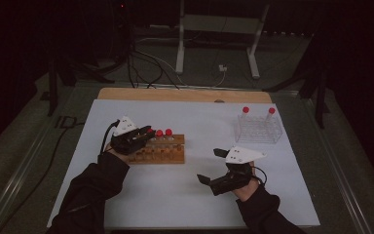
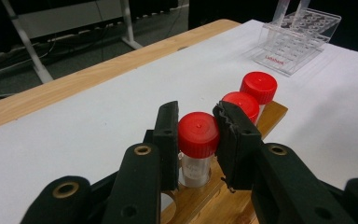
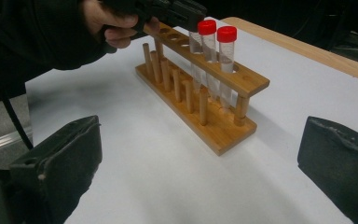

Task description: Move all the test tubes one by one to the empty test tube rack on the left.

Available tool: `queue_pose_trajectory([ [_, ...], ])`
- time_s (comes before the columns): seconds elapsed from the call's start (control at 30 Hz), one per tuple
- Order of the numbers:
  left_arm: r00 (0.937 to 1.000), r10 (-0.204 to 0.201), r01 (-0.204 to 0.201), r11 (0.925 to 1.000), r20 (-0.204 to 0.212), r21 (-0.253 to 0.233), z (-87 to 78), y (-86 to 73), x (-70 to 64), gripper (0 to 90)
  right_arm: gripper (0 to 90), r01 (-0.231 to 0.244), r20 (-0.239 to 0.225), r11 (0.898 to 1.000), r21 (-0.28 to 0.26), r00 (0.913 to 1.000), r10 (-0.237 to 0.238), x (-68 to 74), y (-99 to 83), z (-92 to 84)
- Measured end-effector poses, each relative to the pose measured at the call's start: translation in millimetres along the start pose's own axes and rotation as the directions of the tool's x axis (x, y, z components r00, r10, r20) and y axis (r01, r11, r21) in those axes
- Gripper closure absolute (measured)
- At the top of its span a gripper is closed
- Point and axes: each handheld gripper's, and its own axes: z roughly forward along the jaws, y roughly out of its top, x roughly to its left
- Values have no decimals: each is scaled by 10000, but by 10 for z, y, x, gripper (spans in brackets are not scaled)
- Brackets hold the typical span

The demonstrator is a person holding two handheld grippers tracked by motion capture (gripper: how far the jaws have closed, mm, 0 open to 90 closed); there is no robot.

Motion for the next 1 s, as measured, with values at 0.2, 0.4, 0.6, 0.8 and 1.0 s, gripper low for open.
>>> queue_pose_trajectory([
  [0.2, 10000, 19, -18, 9997, -18, 229, -11, 13, 10, 715, 0, -7, -19, 10000, -4, 10000, 7, -3, 7, -6],
  [0.4, 10000, -74, 74, 9994, -8, 325, -11, 24, 10, 709, 0, -101, -77, 9999, -117, 9999, 100, -11, 17, -26],
  [0.6, 9999, -62, 58, 9997, 152, 237, -58, 35, 5, 596, 0, -137, -64, 9998, -146, 9999, 136, -34, 19, -39],
  [0.8, 9993, -46, 41, 9999, 370, 142, -210, 100, 3, 470, 0, -151, 23, 9992, -374, 9999, 152, -60, 43, -90],
  [1.0, 9951, -113, 103, 9999, 978, 108, -392, 106, -44, 287, 0, -203, 338, 9980, -598, 9992, 224, -153, 75, -163],
])
